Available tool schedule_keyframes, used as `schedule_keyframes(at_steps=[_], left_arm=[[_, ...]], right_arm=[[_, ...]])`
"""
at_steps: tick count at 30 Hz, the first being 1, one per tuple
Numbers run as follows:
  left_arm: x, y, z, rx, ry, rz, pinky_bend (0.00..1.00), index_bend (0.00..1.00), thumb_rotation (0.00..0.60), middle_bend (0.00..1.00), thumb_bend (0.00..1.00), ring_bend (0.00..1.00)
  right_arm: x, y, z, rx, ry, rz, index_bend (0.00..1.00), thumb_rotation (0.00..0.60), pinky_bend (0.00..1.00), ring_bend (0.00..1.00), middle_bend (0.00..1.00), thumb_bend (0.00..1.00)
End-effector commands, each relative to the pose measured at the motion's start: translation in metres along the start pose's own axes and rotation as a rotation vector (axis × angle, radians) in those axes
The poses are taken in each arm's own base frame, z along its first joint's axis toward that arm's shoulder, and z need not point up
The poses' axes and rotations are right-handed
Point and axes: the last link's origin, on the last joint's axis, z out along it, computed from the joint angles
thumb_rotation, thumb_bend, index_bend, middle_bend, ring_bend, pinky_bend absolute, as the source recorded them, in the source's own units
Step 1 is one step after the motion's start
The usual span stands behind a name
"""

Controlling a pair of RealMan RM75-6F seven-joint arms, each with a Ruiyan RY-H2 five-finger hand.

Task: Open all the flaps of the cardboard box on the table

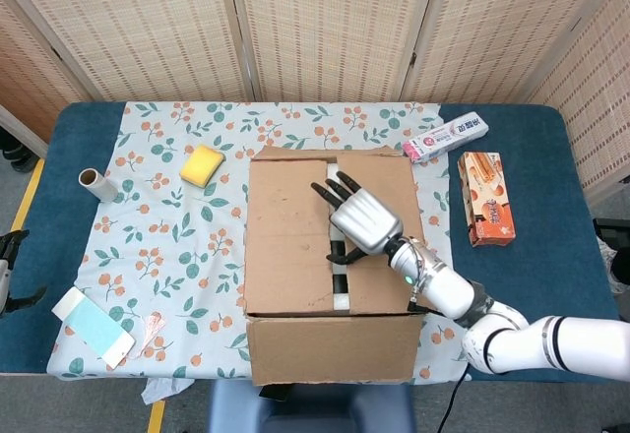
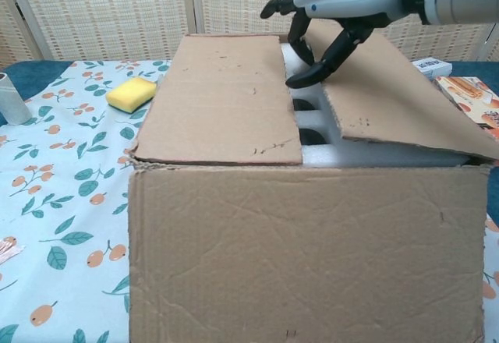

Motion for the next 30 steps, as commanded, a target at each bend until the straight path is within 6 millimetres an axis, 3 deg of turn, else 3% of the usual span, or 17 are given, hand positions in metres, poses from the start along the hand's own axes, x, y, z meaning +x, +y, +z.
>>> schedule_keyframes(at_steps=[1, 9, 17, 22, 30], left_arm=[[0.002, 0.004, 0.0, -0.028, 0.03, 0.008, 0.0, 0.0, 0.6, 0.08, 0.33, 0.04], [-0.001, 0.008, 0.001, -0.069, 0.073, 0.033, 0.0, 0.0, 0.6, 0.08, 0.33, 0.05], [-0.007, 0.014, 0.009, -0.064, 0.06, 0.086, 0.0, 0.0, 0.6, 0.08, 0.33, 0.06], [-0.013, 0.019, 0.011, -0.071, 0.049, 0.115, 0.0, 0.0, 0.6, 0.08, 0.33, 0.06], [-0.017, 0.024, 0.013, -0.075, 0.044, 0.132, 0.0, 0.0, 0.6, 0.08, 0.33, 0.06]], right_arm=[[0.005, 0.005, -0.01, -0.012, 0.025, 0.013, 0.61, 0.239, 0.0, 0.0, 0.0, 0.29], [0.018, 0.021, -0.047, -0.053, 0.102, 0.044, 0.61, 0.237, 0.0, 0.0, 0.0, 0.29], [0.023, 0.051, -0.103, -0.123, 0.164, 0.087, 0.61, 0.236, 0.0, 0.0, 0.0, 0.29], [0.015, 0.069, -0.139, -0.173, 0.188, 0.107, 0.61, 0.235, 0.0, 0.0, 0.0, 0.29], [-0.012, 0.093, -0.175, -0.222, 0.205, 0.135, 0.61, 0.237, 0.0, 0.0, 0.0, 0.29]])
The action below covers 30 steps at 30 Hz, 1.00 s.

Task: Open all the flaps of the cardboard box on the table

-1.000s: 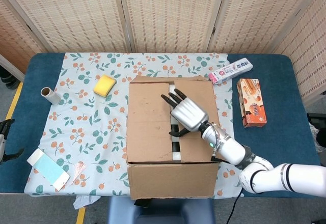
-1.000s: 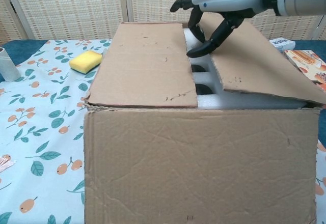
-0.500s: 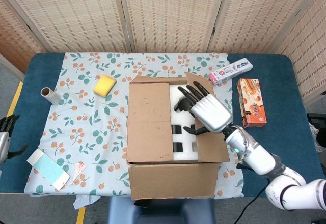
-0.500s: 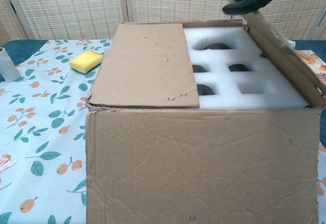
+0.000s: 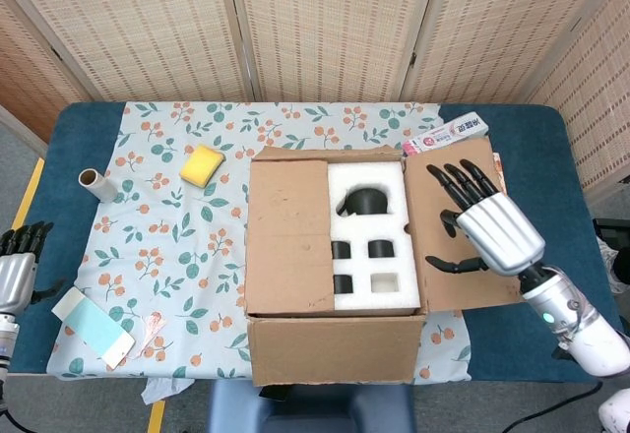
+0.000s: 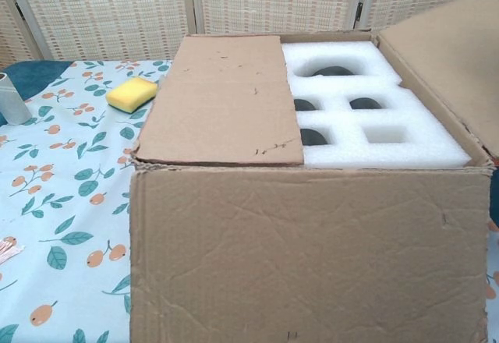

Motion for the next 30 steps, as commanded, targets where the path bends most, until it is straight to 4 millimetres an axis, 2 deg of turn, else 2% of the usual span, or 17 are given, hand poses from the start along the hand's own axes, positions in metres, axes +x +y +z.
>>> schedule_keyframes(at_steps=[1, 7, 10, 14, 17, 19, 21, 27, 30], left_arm=[[-0.001, 0.0, 0.001, 0.001, -0.003, 0.002, 0.0, 0.0, 0.6, 0.08, 0.33, 0.06], [0.002, 0.003, 0.002, -0.016, 0.018, -0.025, 0.0, 0.0, 0.6, 0.08, 0.33, 0.05], [0.016, 0.009, 0.002, -0.065, 0.066, -0.063, 0.0, 0.01, 0.6, 0.07, 0.33, 0.03], [0.046, 0.031, 0.005, -0.207, 0.11, -0.065, 0.0, 0.08, 0.6, 0.06, 0.34, 0.02], [0.069, 0.055, 0.008, -0.342, 0.111, -0.067, 0.0, 0.14, 0.6, 0.06, 0.44, 0.0], [0.082, 0.073, 0.011, -0.432, 0.081, -0.09, 0.0, 0.18, 0.6, 0.05, 0.55, 0.0], [0.092, 0.089, 0.015, -0.502, 0.047, -0.095, 0.0, 0.21, 0.6, 0.03, 0.62, 0.0], [0.108, 0.129, 0.028, -0.642, 0.035, -0.047, 0.0, 0.33, 0.6, 0.02, 0.82, 0.0], [0.111, 0.154, 0.034, -0.707, 0.027, -0.024, 0.0, 0.34, 0.6, 0.02, 0.86, 0.0]], right_arm=[[-0.008, 0.013, -0.015, -0.019, 0.009, 0.011, 0.61, 0.236, 0.0, 0.0, 0.0, 0.29], [-0.021, 0.029, -0.031, -0.047, 0.027, 0.05, 0.58, 0.235, 0.0, 0.0, 0.0, 0.29], [-0.03, 0.038, -0.04, -0.076, 0.059, 0.094, 0.55, 0.236, 0.0, 0.0, 0.0, 0.29], [-0.047, 0.047, -0.057, -0.127, 0.109, 0.164, 0.53, 0.233, 0.0, 0.0, 0.0, 0.29], [-0.058, 0.05, -0.071, -0.162, 0.168, 0.213, 0.52, 0.237, 0.0, 0.0, 0.0, 0.29], [-0.063, 0.049, -0.079, -0.167, 0.225, 0.265, 0.52, 0.245, 0.0, 0.0, 0.0, 0.29], [-0.064, 0.049, -0.088, -0.158, 0.294, 0.322, 0.52, 0.271, 0.0, 0.0, 0.0, 0.29], [-0.058, 0.047, -0.11, -0.15, 0.415, 0.349, 0.52, 0.311, 0.0, 0.0, 0.0, 0.29], [-0.053, 0.046, -0.124, -0.15, 0.447, 0.362, 0.52, 0.312, 0.0, 0.0, 0.0, 0.29]])
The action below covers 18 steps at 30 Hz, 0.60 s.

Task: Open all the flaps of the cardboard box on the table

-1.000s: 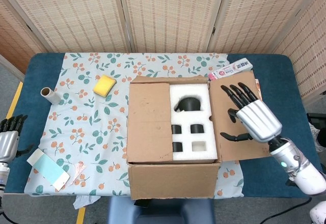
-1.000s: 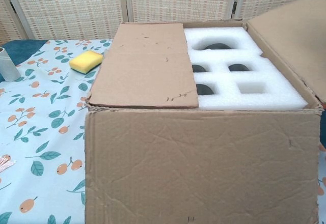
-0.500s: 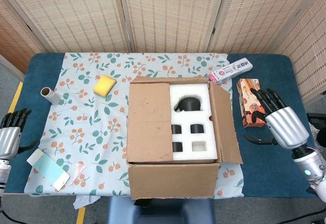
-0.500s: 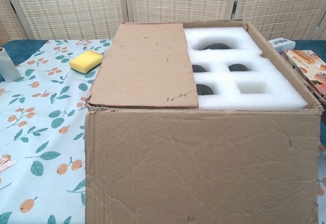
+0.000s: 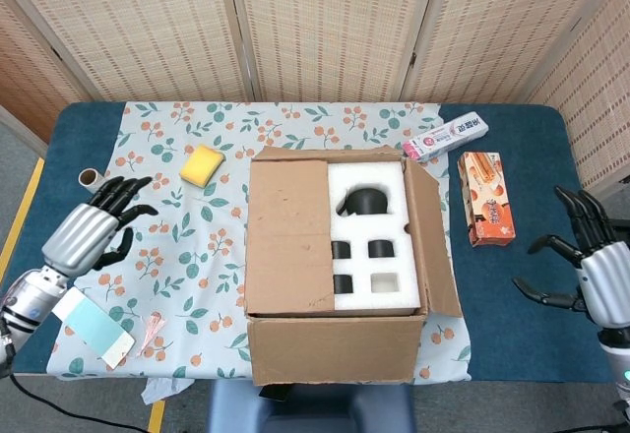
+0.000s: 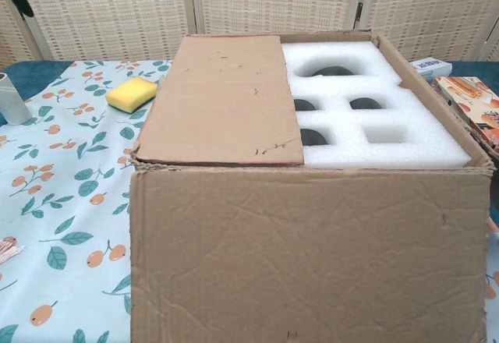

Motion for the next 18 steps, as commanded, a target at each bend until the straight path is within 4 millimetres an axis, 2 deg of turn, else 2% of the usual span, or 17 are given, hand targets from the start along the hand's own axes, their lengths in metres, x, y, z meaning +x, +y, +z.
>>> schedule_keyframes(at_steps=[1, 8, 18], left_arm=[[0.003, 0.02, 0.023, -0.075, -0.018, 0.02, 0.0, 0.35, 0.6, 0.02, 0.87, 0.0], [0.01, 0.07, 0.073, -0.204, 0.009, 0.086, 0.0, 0.4, 0.6, 0.0, 0.95, 0.0], [-0.003, 0.135, 0.127, -0.362, -0.023, -0.009, 0.0, 0.48, 0.6, 0.0, 1.0, 0.0]], right_arm=[[0.01, -0.002, -0.012, 0.005, 0.043, 0.038, 0.52, 0.311, 0.0, 0.0, 0.0, 0.29], [0.038, 0.007, -0.022, 0.017, 0.135, 0.118, 0.52, 0.312, 0.0, 0.0, 0.0, 0.29], [0.067, 0.02, -0.035, 0.035, 0.239, 0.237, 0.52, 0.314, 0.0, 0.0, 0.0, 0.29]])
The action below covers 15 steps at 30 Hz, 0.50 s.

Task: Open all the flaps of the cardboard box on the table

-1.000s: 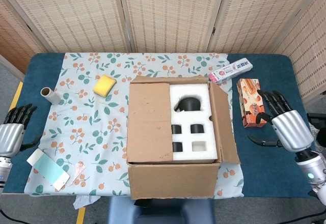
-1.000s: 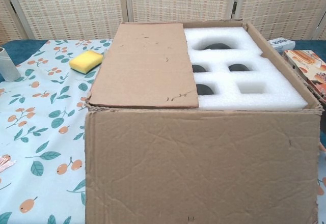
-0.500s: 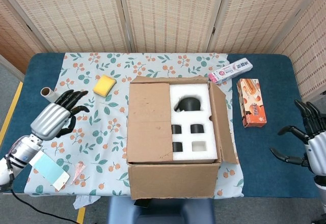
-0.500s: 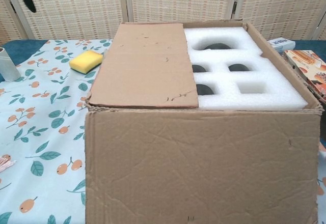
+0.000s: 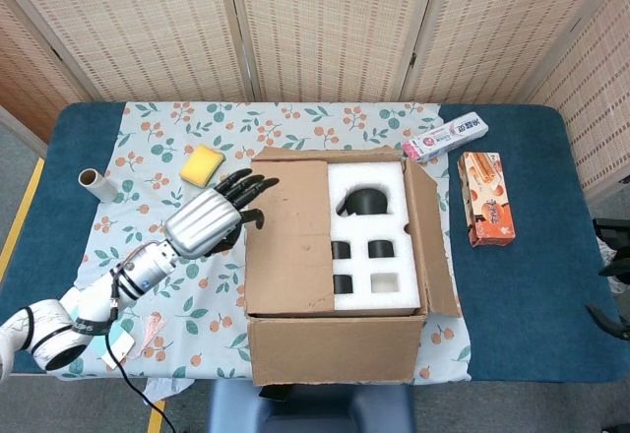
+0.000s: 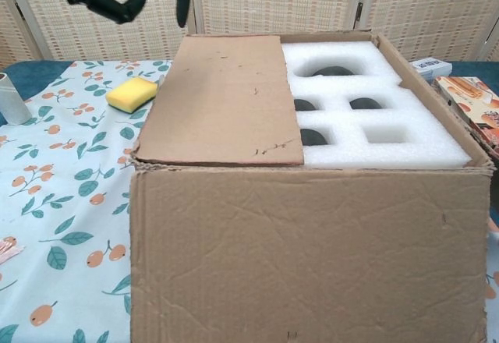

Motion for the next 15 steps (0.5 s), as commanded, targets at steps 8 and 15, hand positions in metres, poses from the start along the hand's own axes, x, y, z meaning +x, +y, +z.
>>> schedule_keyframes(at_steps=[8, 15], left_arm=[[-0.02, 0.033, 0.063, -0.08, -0.083, -0.027, 0.0, 0.48, 0.6, 0.0, 1.0, 0.0], [-0.035, 0.044, 0.086, -0.086, -0.11, -0.016, 0.0, 0.49, 0.6, 0.0, 1.0, 0.0]], right_arm=[[0.031, 0.006, -0.011, -0.013, 0.165, -0.002, 0.52, 0.314, 0.0, 0.0, 0.0, 0.29], [0.046, 0.006, -0.021, -0.01, 0.21, 0.027, 0.52, 0.317, 0.0, 0.0, 0.0, 0.29]])
